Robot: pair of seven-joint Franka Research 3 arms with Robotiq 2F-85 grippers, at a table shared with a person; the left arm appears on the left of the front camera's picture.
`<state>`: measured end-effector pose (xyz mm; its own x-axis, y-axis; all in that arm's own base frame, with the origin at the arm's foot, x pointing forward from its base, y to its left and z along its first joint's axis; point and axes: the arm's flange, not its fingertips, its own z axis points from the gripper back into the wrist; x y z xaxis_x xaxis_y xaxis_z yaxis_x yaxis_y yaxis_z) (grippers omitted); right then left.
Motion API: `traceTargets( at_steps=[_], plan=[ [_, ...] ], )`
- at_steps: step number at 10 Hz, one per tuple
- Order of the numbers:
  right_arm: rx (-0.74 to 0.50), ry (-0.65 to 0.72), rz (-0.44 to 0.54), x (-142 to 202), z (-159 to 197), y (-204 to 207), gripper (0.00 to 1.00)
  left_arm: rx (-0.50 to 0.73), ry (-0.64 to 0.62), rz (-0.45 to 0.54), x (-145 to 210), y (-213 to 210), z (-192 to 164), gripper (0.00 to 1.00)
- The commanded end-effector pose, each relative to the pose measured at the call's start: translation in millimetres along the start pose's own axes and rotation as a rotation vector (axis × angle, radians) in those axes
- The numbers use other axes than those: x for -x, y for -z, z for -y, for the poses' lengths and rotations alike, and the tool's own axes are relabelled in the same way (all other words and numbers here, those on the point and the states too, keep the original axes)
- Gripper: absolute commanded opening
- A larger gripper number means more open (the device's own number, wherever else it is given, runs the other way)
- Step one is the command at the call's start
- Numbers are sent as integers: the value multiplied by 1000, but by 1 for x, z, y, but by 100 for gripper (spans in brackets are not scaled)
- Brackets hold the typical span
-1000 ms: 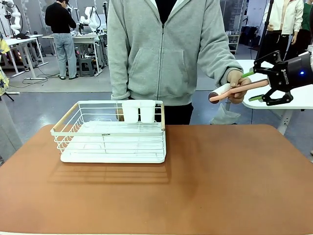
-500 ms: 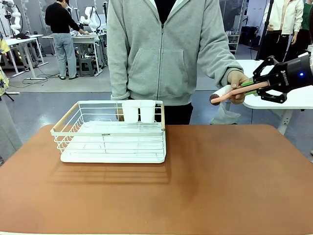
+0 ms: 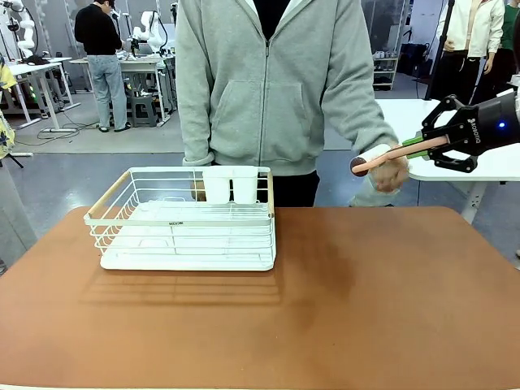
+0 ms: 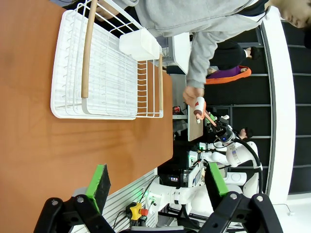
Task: Clean the table.
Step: Pick up the Lint Roller when the human hands it over, then clean the table with the Lint Roller when the human lifts the Dish drying rack.
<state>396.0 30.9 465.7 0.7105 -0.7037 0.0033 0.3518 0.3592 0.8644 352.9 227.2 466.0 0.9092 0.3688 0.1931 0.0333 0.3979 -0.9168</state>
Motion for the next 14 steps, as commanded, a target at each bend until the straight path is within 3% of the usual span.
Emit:
traceTargets(
  at_steps=[1, 14],
  plan=[
    [-1, -5, -6, 2, -1, 1, 0, 7, 8, 5, 0, -2, 0, 100],
    [-1, -5, -6, 2, -1, 1, 0, 7, 8, 5, 0, -2, 0, 100]
  ],
)
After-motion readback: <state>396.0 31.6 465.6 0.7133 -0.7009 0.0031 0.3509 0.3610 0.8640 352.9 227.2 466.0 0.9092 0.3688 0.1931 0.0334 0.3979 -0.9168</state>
